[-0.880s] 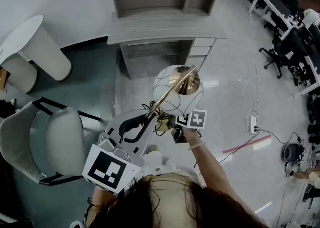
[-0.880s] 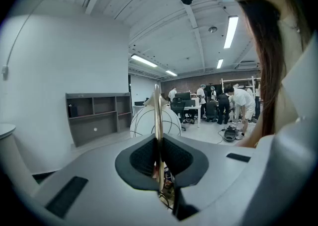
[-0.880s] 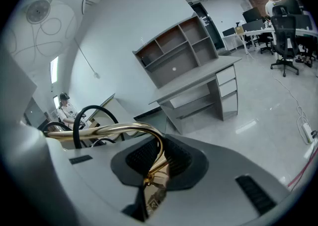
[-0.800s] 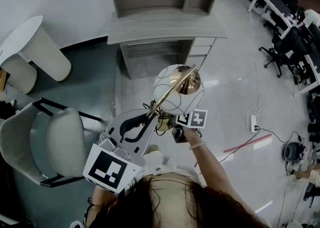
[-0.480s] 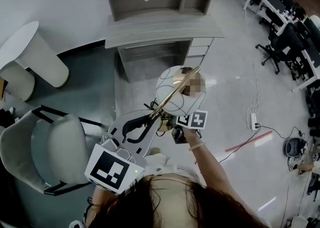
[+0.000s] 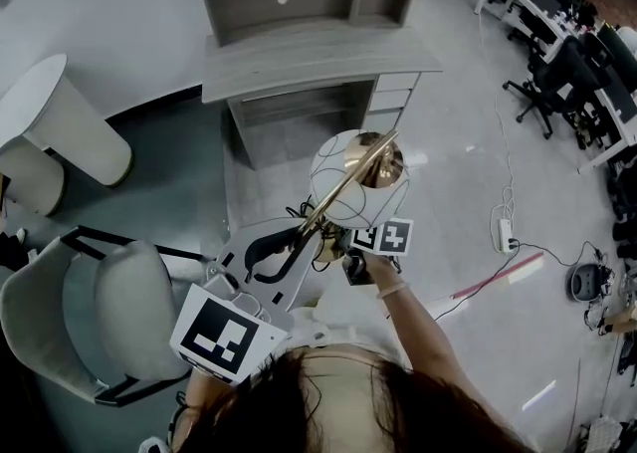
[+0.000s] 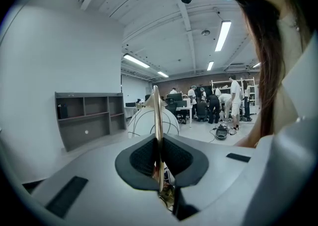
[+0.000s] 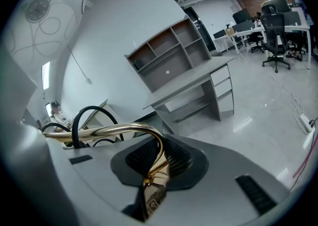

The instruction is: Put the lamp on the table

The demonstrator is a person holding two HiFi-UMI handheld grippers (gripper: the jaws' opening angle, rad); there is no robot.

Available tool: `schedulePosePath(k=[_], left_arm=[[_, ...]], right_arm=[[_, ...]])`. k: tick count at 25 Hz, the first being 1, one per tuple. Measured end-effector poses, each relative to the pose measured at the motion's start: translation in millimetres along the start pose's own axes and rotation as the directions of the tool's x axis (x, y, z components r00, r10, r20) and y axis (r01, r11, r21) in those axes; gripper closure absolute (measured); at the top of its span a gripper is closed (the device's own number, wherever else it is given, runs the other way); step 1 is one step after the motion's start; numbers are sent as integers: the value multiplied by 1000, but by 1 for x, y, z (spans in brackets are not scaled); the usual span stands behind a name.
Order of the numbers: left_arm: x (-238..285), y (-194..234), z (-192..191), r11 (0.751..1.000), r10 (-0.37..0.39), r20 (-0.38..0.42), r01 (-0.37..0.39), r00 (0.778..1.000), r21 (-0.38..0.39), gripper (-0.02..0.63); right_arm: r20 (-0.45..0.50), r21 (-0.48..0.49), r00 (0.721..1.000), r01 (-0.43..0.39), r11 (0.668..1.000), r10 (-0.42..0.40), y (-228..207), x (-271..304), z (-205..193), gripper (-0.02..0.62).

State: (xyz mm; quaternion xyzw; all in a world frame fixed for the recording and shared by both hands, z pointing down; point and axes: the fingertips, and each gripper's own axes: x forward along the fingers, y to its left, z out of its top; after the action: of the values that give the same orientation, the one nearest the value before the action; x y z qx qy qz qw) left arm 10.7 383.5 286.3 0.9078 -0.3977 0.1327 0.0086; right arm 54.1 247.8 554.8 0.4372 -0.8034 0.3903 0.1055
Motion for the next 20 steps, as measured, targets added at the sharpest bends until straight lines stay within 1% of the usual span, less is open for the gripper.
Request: schedulePosePath(k=[7, 13, 20], left_arm=[[19, 31, -1, 1000, -8, -5, 8, 1000, -9, 584], [28, 40, 0, 1000, 11, -1, -11, 1000, -13, 584], [45, 50, 7, 1000, 14, 1, -14, 1000, -21, 584]], right_arm=[[-2, 16, 1000, 4, 1000, -4, -5, 20, 14, 543], [-1, 17, 1000, 6, 1000, -6, -11, 33, 27, 543], [0, 12, 1000, 8, 1000, -8, -21, 37, 41, 543]])
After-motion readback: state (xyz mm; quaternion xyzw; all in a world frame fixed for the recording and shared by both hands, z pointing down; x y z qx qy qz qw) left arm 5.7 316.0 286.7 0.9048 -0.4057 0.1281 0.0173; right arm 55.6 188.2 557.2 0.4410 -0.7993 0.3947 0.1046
